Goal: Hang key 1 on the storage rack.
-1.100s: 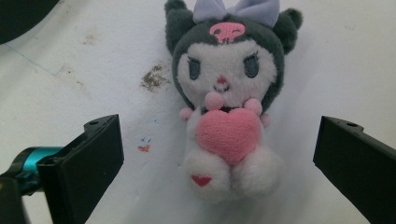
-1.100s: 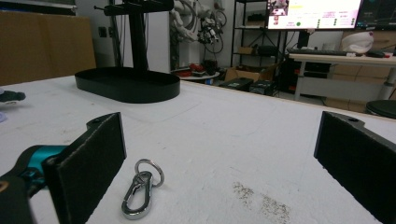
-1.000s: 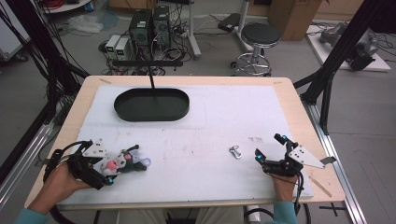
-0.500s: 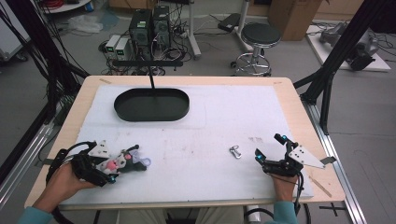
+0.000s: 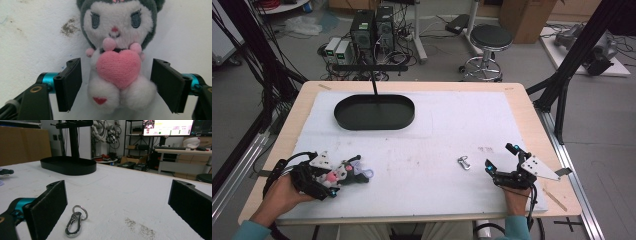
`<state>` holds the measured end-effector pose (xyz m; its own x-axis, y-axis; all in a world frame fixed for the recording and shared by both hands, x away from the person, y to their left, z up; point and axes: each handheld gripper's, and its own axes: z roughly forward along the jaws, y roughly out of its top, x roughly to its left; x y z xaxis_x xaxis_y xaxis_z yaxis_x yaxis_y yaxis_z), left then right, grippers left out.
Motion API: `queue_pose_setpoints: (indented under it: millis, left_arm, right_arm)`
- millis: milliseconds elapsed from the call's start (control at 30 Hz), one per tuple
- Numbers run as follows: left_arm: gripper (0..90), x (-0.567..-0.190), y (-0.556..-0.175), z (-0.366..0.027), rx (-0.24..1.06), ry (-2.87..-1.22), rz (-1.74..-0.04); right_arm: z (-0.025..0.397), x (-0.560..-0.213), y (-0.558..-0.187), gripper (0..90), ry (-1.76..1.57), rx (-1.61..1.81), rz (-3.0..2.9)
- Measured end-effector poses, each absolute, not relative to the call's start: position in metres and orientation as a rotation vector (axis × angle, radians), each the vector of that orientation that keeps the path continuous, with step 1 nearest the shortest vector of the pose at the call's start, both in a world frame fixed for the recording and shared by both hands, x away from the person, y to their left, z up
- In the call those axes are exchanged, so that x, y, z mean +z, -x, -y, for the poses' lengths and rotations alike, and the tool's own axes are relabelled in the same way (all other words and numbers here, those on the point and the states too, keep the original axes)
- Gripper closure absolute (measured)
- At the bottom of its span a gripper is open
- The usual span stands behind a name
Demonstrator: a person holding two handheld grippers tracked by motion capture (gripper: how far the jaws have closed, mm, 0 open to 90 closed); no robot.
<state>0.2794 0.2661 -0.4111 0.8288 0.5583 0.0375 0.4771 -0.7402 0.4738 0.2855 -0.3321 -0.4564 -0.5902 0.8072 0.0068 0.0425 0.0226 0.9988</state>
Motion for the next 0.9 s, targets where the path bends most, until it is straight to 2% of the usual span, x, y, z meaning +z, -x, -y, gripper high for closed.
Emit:
queue_pose_setpoints:
  millis: [200,233,300,667,900]
  left_arm:
    - [40.1,-0.4122,-0.2815,-0.266,0.2,-2.566,-0.773]
    - [40.1,-0.4122,-0.2816,-0.2663,0.209,-2.562,-0.778]
    - [46.4,-0.4117,-0.2819,-0.2672,0.206,-2.56,-0.791]
    - [51.5,-0.4103,-0.2797,-0.2669,0.218,-2.547,-0.835]
    - [51.9,-0.4071,-0.2783,-0.273,0.268,-2.432,-0.832]
  right_arm:
    - [0.3321,-0.4564,-0.2856,1.4,-0.869,1.628,-1.702]
    - [0.3321,-0.4564,-0.2856,1.4,-0.869,1.628,-1.702]
    - [0.332,-0.4564,-0.2855,1.4,-0.87,1.628,-1.701]
    - [0.3319,-0.4563,-0.2855,1.4,-0.868,1.628,-1.703]
    - [0.332,-0.4563,-0.2855,1.4,-0.867,1.626,-1.703]
